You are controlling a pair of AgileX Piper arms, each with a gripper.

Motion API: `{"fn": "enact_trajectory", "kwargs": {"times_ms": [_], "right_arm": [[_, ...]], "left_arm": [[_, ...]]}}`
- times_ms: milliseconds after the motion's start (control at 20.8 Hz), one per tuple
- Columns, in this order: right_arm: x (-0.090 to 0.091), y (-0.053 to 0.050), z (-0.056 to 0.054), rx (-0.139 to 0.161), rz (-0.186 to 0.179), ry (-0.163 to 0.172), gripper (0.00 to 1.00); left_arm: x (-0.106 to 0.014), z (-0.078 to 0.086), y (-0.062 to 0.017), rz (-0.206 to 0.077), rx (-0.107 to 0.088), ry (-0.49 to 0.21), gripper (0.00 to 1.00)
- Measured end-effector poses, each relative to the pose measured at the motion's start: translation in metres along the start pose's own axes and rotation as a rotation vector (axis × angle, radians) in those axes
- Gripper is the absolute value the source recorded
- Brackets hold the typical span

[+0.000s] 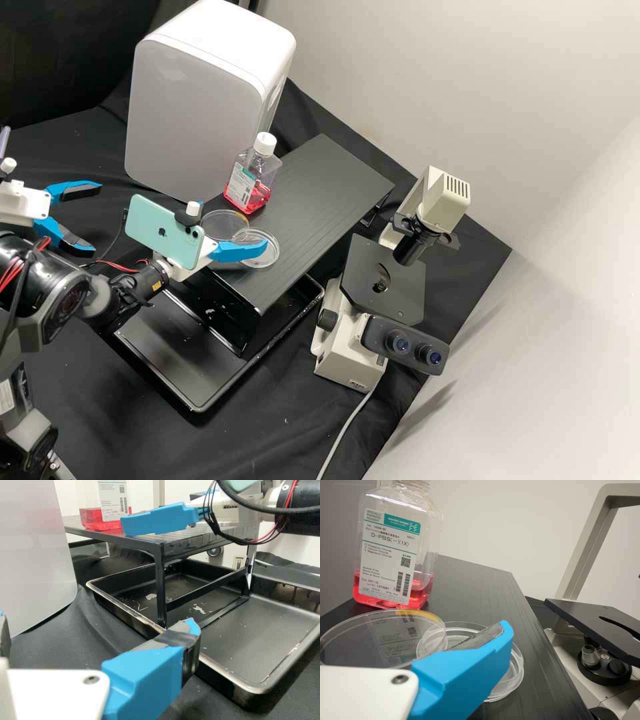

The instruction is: Place the lid on the petri dish

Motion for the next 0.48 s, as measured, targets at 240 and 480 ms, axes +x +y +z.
{"fn": "enact_trajectory", "kwargs": {"times_ms": [240, 480], "right_arm": [[-0.001, -0.003, -0.005, -0.002, -0.014, 0.022, 1.00], [-0.001, -0.011, -0.009, -0.010, -0.044, 0.038, 1.00]], "left_arm": [[0.000, 0.000, 0.0000, 0.000, 0.000, 0.000, 1.00], [0.002, 0.000, 0.0019, 0.009, 0.000, -0.002, 1.00]]}}
